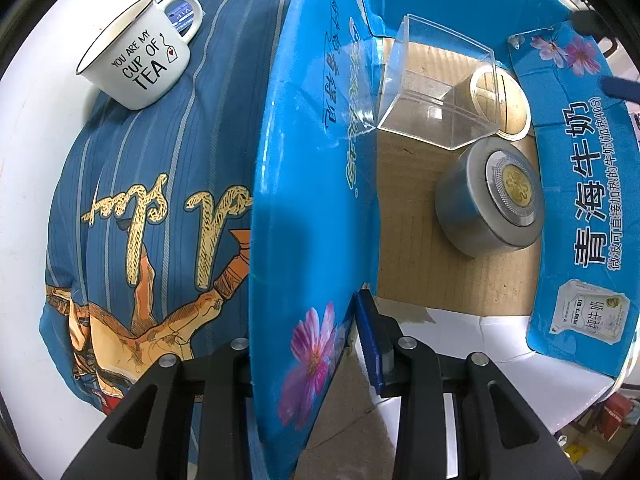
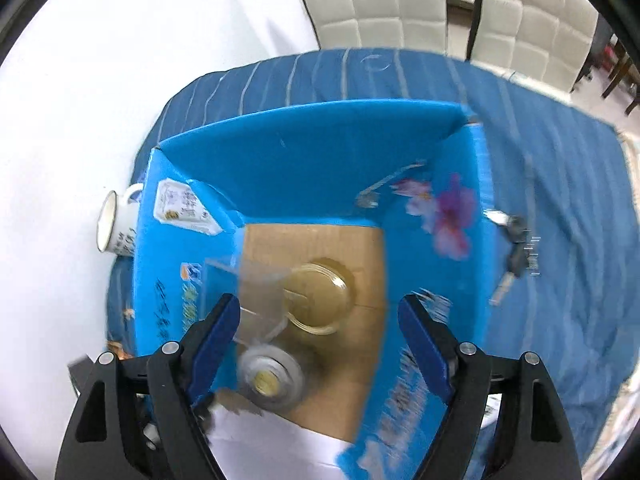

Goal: Organize rigid objects
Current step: 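Lower the gold tin beside the clear cube and open the right gripper, then move the right gripper back to the white round cream jar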

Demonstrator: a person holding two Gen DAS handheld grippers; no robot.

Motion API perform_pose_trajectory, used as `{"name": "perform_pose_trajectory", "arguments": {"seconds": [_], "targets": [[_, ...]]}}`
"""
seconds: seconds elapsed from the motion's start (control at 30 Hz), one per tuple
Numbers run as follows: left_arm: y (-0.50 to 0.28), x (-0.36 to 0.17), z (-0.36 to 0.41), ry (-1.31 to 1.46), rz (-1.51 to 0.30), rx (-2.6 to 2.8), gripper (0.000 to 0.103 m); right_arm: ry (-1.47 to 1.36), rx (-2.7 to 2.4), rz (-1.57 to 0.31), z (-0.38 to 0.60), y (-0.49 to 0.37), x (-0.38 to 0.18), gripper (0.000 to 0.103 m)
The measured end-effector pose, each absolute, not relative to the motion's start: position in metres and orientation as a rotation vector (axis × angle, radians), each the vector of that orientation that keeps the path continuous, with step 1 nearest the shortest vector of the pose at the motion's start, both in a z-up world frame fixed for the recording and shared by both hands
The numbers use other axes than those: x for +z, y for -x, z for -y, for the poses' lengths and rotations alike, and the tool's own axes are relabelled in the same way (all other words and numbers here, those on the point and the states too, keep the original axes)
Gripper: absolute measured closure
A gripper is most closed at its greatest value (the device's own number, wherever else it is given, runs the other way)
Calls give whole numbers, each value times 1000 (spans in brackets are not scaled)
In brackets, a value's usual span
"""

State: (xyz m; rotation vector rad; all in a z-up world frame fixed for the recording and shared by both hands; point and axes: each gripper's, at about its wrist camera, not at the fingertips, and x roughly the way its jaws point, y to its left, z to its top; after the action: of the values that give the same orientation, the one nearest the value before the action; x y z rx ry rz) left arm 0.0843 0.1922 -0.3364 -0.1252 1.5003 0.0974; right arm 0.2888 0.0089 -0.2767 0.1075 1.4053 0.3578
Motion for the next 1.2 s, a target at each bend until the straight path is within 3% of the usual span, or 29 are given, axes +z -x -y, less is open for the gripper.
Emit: {"name": "perform_pose_trajectory", "arguments": {"seconds": [0.4,0.8,1.2], "targets": [[-84,-337,-194,127,-1502,99,72,-80,340,-1358,32,-234,-245,19],[-84,-337,-194,125,-1502,99,72,-300,274,-1350,107,-200,-235,19],[-85,-337,-196,124,-1505,99,72,-498,69,-1438,222,-182,-301,19]]}}
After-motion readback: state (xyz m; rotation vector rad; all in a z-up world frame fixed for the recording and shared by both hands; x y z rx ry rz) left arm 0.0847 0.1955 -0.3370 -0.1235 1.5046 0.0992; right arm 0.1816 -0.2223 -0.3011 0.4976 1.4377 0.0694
